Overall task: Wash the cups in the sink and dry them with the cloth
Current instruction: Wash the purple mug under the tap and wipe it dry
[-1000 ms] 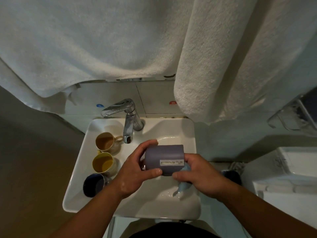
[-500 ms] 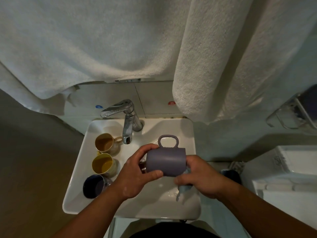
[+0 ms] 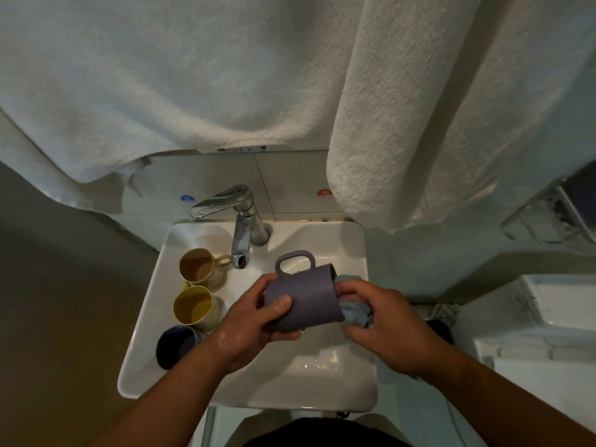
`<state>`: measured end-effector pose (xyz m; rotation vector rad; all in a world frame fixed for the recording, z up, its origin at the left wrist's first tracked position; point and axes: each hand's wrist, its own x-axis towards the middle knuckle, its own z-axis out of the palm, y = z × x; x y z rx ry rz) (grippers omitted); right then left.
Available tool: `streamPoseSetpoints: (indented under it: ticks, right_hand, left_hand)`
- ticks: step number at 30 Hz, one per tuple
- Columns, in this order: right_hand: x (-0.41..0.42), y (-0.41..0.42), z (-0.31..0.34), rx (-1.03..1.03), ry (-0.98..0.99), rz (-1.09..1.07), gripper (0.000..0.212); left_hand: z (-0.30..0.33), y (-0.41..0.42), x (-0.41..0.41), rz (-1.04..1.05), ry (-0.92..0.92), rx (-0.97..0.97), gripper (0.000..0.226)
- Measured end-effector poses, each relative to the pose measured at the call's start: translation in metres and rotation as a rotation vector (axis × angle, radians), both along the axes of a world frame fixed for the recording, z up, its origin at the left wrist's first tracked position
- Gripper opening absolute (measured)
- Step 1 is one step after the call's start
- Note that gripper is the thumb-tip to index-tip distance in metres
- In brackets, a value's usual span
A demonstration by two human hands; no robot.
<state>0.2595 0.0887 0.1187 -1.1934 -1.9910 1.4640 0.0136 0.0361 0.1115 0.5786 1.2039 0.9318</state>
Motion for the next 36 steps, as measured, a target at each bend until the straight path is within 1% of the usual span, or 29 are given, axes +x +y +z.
streamPoseSetpoints:
  ticks: [1,4,5,6,8,9,10,11,13,15,17,19,20,21,24,26,28,30,31,33,35,36]
  right_hand:
    - [0.002,0.0,0.001,0.03,-0.013,0.003,0.048]
    - [0.006,0.002,0.007,0.151,-0.019,0.06,0.037]
    - [0.006,0.004,0.009,0.171,-0.006,0.061,0.035]
    - [0.005,0.006,0.009,0.159,0.028,0.038,0.035]
    - [0.0,0.005,0.01,0.041,0.126,-0.099,0.038]
    - [-0.005,0.004,0.009,-0.011,0.145,-0.162,0.039]
    - [-0.01,0.001,0.009,-0.023,0.145,-0.181,0.039]
    - [-0.013,-0.001,0.008,-0.001,0.114,-0.147,0.038]
    - [-0.012,-0.003,0.009,0.041,0.039,0.007,0.037]
    - [-0.002,0.003,0.012,0.113,-0.072,0.144,0.043]
    - [0.006,0.006,0.014,0.217,-0.175,0.234,0.048]
    - [0.007,0.004,0.018,0.369,-0.222,0.344,0.049]
    - [0.006,0.003,0.019,0.423,-0.222,0.394,0.054]
    - [0.005,0.001,0.02,0.425,-0.205,0.416,0.06]
    - [0.003,-0.001,0.019,0.317,-0.161,0.403,0.077]
    - [-0.004,-0.005,0.018,0.241,-0.181,0.396,0.082]
    - [-0.01,-0.009,0.016,0.108,-0.167,0.35,0.085]
    - [-0.014,-0.009,0.016,-0.05,-0.075,0.287,0.076]
    - [-0.014,-0.008,0.019,-0.136,-0.005,0.271,0.07]
    - [-0.015,-0.006,0.021,-0.284,0.148,0.254,0.063]
    - [-0.014,-0.007,0.02,-0.374,0.221,0.155,0.055]
    - [-0.013,-0.007,0.018,-0.388,0.215,0.102,0.05]
  left_hand:
    - [-0.001,-0.001,-0.003,0.003,-0.018,-0.001,0.063]
    - [-0.001,-0.003,-0.008,-0.047,-0.035,0.008,0.092]
    - [-0.001,-0.003,-0.009,-0.066,-0.027,0.012,0.097]
    - [-0.001,-0.004,-0.009,-0.085,-0.016,0.016,0.099]
    - [0.0,-0.005,-0.007,-0.124,0.004,0.032,0.096]
    - [0.001,-0.005,-0.005,-0.133,0.004,0.038,0.095]
    - [0.001,-0.005,-0.003,-0.135,0.002,0.041,0.094]
    - [0.002,-0.005,-0.002,-0.134,0.005,0.044,0.093]
    - [0.002,-0.005,0.0,-0.13,0.015,0.049,0.093]
    - [0.001,-0.006,-0.003,-0.102,0.0,0.04,0.096]
    - [0.001,-0.007,-0.007,-0.072,-0.023,0.033,0.099]
    - [0.0,-0.006,-0.01,-0.093,-0.021,0.05,0.097]
    - [0.001,-0.005,-0.01,-0.102,-0.02,0.06,0.097]
    - [0.001,-0.005,-0.011,-0.097,-0.018,0.065,0.097]
    - [0.005,-0.003,-0.009,-0.084,0.023,0.084,0.1]
    - [0.006,-0.001,-0.007,-0.103,0.055,0.103,0.1]
    - [0.006,0.0,-0.003,-0.115,0.085,0.142,0.095]
    - [0.006,-0.001,0.0,-0.126,0.167,0.215,0.088]
    - [0.006,-0.002,0.001,-0.13,0.218,0.259,0.085]
    - [0.007,-0.004,0.004,-0.144,0.283,0.32,0.082]
    - [0.006,-0.007,0.007,-0.176,0.312,0.369,0.085]
    - [0.005,-0.008,0.009,-0.184,0.336,0.38,0.088]
